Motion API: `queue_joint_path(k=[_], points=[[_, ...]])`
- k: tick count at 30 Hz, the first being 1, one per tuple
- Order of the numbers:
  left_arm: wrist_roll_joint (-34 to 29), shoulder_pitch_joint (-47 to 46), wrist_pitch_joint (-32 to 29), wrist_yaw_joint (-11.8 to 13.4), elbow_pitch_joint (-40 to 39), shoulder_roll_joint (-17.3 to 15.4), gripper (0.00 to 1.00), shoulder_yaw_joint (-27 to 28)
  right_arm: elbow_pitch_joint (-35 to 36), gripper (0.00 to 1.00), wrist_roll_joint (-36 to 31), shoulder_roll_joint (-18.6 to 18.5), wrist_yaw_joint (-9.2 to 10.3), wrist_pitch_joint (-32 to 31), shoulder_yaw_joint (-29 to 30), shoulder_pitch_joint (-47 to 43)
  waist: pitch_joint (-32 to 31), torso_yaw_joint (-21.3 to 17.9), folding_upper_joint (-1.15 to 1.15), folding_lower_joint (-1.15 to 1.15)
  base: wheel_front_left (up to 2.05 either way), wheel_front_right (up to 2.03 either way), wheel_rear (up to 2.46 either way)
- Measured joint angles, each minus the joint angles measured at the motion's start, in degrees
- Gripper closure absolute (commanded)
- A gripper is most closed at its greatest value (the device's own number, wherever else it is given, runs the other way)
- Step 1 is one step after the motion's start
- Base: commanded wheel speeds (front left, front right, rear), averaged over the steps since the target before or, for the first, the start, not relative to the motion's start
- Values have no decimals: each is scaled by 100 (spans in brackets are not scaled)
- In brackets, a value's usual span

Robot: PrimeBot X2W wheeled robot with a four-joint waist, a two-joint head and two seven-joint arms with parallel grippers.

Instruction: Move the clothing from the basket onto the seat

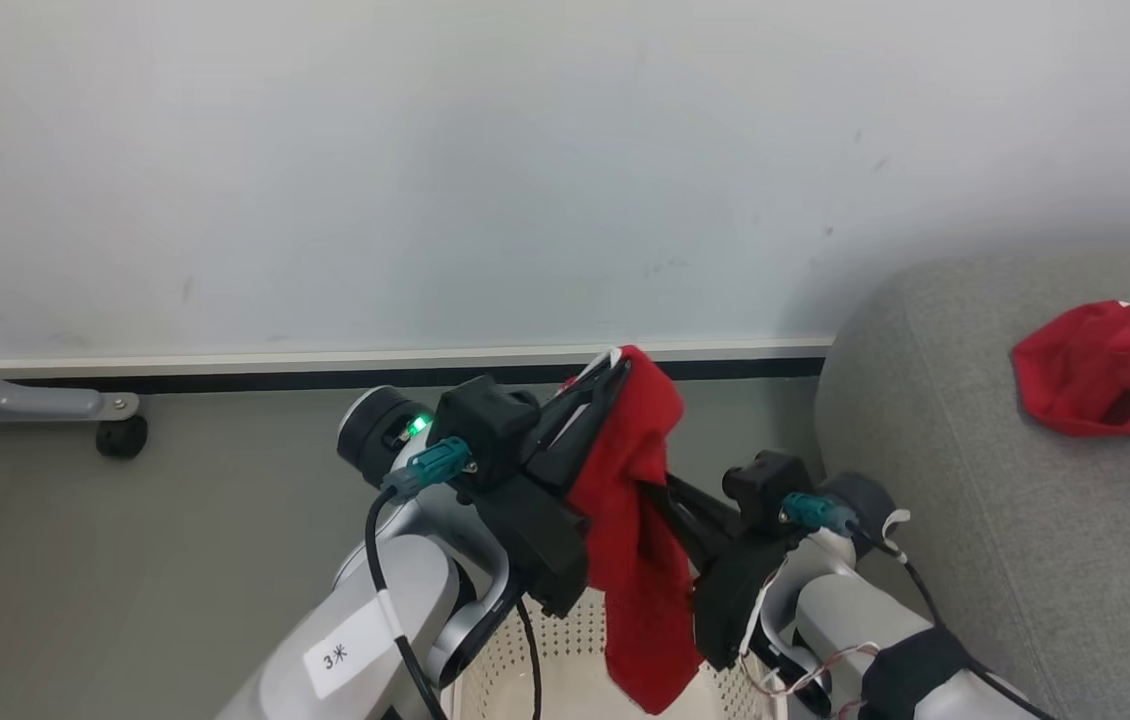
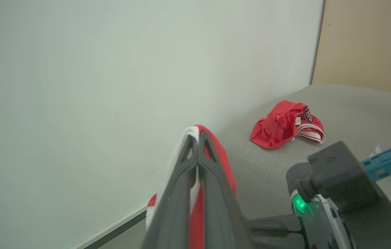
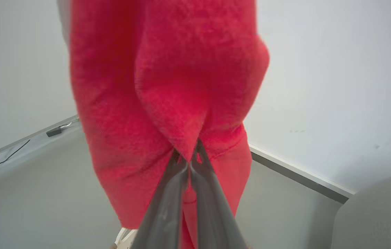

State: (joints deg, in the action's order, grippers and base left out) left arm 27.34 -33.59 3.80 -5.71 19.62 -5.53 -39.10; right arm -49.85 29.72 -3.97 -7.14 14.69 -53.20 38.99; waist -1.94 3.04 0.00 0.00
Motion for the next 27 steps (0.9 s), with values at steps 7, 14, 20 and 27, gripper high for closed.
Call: queue_joint_path(k=[7, 14, 20, 27], points=[[109, 240, 11, 126, 1, -99, 0, 193, 87, 100, 168, -232, 0, 0, 191, 165, 46, -238, 0, 0, 0, 0, 0], [186, 513, 146, 260, -3, -151, 0, 354, 238, 100, 254, -561, 0, 0, 411, 283, 78, -535, 0, 0, 0, 0, 0], [259, 750, 304, 323, -15, -160, 0, 407, 411, 100, 254, -823, 0, 0, 512, 316, 96, -815, 0, 0, 0, 0, 0], [345, 1004, 448, 370, -42, -160, 0, 414, 633, 100, 245, -1078, 0, 0, 637, 339, 102, -1172, 0, 0, 0, 0, 0]])
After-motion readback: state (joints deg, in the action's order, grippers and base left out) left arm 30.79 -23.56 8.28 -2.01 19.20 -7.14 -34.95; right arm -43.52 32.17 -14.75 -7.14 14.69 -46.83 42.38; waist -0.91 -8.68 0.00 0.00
